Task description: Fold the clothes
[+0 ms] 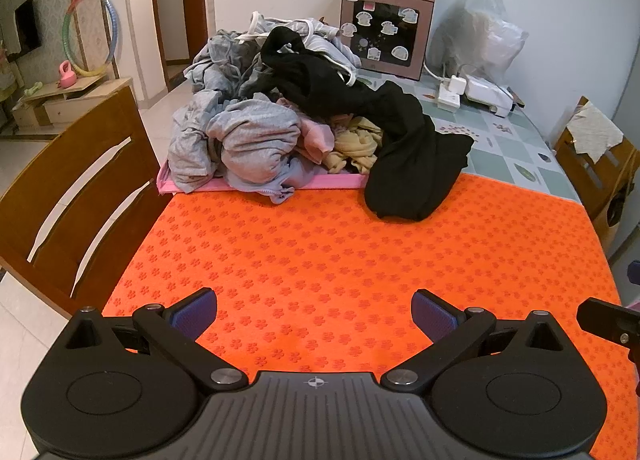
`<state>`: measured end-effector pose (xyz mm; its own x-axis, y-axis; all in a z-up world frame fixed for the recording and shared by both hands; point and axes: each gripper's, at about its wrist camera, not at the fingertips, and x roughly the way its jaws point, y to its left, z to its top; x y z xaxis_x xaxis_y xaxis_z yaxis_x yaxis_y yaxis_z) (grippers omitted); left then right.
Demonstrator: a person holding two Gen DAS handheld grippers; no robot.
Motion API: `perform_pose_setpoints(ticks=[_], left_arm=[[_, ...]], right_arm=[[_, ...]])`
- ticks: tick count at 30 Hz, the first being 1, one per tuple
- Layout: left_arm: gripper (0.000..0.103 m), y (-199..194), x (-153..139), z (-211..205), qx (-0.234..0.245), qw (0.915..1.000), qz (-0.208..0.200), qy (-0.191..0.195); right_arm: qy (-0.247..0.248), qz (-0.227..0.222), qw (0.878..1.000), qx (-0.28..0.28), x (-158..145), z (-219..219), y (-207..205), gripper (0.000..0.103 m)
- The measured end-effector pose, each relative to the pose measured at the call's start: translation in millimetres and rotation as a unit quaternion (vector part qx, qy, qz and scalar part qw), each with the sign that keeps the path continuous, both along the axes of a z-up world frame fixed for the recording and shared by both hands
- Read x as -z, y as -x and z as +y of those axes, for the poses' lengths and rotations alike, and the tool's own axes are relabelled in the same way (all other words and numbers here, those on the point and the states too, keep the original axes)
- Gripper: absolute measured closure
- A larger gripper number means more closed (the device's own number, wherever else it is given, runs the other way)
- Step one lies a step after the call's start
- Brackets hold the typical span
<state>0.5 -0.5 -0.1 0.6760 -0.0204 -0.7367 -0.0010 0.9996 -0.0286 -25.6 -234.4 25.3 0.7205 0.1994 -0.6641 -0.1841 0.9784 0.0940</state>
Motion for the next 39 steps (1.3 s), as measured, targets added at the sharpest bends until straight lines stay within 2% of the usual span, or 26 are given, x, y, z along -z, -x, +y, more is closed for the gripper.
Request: perform_pose_setpoints(ticks=[26, 39], left_arm=[[0.0, -19.6, 14.2, 4.0, -0.019, 0.9996, 0.02, 0.001], [0.0, -21.9, 12.8, -0.4, -0.012, 0.9997, 0.019, -0.003]], right_arm=[[0.006, 0.021, 1.0, -0.021, 8.5, 11.7, -25.4, 0.0], [0.004, 0.02, 1.0, -0.019, 7.9, 9.7, -25.4, 0.0]])
